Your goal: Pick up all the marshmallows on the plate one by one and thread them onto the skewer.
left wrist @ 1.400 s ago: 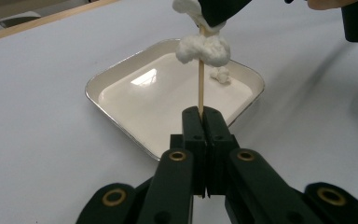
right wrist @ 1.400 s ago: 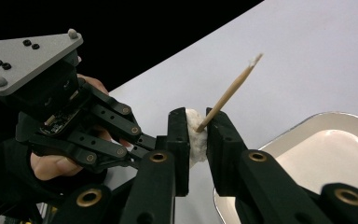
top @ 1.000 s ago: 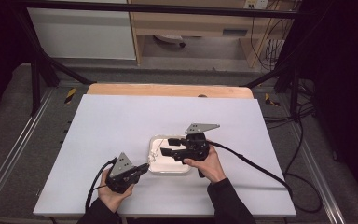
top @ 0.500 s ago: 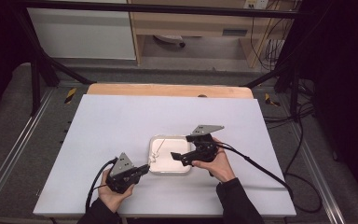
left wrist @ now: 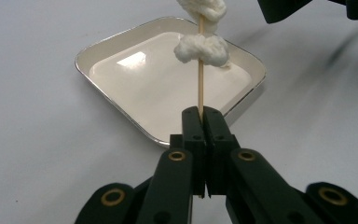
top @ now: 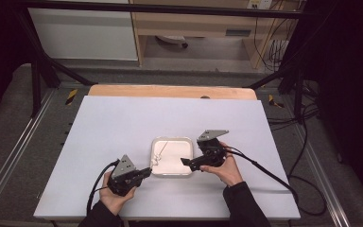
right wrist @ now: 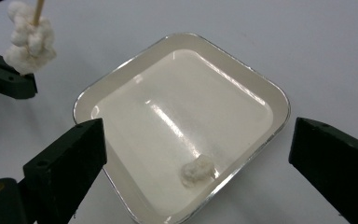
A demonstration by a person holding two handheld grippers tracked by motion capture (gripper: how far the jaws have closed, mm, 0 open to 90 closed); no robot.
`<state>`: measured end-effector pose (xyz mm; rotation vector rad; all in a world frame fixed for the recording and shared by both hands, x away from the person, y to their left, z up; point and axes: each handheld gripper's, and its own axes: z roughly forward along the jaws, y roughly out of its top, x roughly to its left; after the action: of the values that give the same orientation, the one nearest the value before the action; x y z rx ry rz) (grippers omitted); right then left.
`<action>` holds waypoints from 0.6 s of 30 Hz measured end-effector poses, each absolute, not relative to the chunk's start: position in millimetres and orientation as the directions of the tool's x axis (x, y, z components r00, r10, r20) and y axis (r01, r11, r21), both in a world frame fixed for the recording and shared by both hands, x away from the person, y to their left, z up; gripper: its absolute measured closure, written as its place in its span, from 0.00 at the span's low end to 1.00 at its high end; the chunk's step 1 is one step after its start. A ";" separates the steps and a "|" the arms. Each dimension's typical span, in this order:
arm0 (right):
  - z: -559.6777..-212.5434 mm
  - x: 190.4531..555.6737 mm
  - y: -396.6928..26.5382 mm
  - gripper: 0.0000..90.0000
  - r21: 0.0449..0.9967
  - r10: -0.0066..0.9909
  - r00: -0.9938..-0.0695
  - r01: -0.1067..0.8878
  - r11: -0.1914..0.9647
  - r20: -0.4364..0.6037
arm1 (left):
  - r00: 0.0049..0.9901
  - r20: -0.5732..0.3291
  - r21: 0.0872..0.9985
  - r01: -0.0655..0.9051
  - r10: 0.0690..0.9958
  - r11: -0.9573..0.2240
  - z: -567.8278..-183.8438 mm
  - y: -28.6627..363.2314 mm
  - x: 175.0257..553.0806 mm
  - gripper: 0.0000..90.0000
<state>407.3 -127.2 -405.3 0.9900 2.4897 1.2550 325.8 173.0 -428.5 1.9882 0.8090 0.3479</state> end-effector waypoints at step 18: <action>-430.7 410.1 -124.2 0.37 0.732 0.602 -0.794 0.459 0.503 0.084 | 0.745 -0.082 0.846 0.404 0.662 -0.349 -428.3 173.9 325.9 0.99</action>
<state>410.1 -124.2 -430.7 0.9149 2.5613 1.1654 325.9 173.9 -428.3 1.9874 0.8079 0.3404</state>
